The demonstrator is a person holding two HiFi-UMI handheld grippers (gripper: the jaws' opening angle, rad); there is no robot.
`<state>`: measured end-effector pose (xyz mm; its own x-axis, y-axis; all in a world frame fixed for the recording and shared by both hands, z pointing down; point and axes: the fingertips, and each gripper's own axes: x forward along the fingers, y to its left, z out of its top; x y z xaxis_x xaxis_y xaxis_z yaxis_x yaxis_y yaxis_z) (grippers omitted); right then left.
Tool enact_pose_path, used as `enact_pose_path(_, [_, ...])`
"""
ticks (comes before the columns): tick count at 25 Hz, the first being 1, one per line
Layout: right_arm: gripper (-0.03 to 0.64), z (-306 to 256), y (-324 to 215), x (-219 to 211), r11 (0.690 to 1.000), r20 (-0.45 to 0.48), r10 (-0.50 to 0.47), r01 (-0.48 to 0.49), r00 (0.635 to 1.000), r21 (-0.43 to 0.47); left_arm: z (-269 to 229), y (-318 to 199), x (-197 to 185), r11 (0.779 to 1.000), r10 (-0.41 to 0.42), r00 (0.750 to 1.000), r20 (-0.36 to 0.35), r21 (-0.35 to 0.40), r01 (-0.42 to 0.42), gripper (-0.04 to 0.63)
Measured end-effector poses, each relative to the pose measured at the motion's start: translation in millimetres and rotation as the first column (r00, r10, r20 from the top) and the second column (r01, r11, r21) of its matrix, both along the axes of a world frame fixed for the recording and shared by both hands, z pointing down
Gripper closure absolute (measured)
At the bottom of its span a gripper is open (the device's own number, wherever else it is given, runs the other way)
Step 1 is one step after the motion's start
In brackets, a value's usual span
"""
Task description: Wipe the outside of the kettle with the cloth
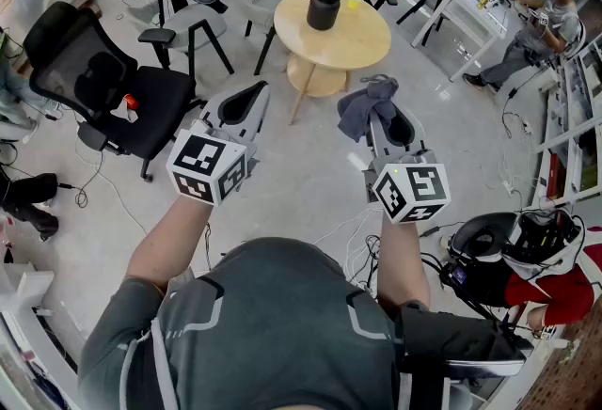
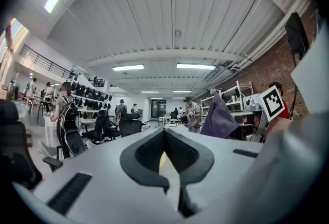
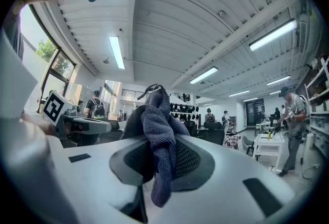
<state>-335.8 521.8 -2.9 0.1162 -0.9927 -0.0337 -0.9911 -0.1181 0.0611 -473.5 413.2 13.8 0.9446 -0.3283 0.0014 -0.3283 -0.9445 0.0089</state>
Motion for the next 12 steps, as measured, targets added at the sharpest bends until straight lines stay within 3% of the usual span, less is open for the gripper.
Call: enact_pose_path(12, [0.523,-0.3,-0.6,2.5,1.000,-0.001,0.021,-0.021,1.000,-0.004,5.2,-8.0,-6.5,1.000,-0.003,1.000,0.009,0.002,0.003,0.586])
